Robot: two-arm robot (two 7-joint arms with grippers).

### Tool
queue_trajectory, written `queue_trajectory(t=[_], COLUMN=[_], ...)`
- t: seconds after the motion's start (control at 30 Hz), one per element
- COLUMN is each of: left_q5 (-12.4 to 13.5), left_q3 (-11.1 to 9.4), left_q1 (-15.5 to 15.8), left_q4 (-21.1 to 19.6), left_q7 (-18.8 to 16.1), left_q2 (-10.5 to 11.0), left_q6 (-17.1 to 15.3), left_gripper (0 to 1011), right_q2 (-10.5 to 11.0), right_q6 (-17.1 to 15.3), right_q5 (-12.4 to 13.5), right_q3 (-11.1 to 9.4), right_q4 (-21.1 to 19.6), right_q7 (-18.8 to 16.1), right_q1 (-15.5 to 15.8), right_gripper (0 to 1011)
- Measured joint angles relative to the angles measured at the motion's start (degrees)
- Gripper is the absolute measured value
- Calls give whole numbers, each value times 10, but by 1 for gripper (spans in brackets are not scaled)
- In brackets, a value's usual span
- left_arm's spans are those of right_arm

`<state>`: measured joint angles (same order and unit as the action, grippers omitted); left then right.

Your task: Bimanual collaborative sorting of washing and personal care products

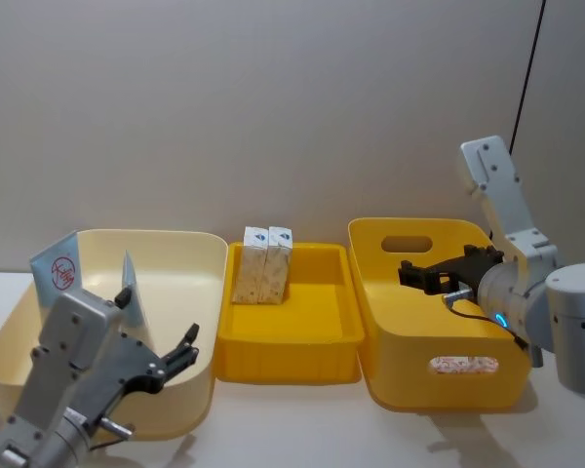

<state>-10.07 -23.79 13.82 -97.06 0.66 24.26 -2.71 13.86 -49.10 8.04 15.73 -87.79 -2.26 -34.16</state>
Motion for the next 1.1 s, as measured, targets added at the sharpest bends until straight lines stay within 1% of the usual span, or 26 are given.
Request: queue_trajectory(t=[0.23,0.5,0.63,0.83,1.1], left_q5=[-3,-21,-36,-65,-87], left_q3=[13,28,36,51,59], left_q1=[-1,2,5,21,47], left_q4=[-4,18,34,76,122], left_q7=[2,18,30,58,91], left_q2=[5,1,-4,-14,-22], left_q6=[-5,3,13,33,44], left_gripper=[1003,1003,1003,1003,1003], right_q2=[0,0,0,0,0], right_q6=[0,0,0,0,0], right_q5=[0,0,0,0,0], right_q3=[0,0,0,0,0], right_q4=[0,0,0,0,0], right_q7=[0,0,0,0,0], right_q1=[0,0,0,0,0], right_gripper=[1001,1001,1001,1001,1001])
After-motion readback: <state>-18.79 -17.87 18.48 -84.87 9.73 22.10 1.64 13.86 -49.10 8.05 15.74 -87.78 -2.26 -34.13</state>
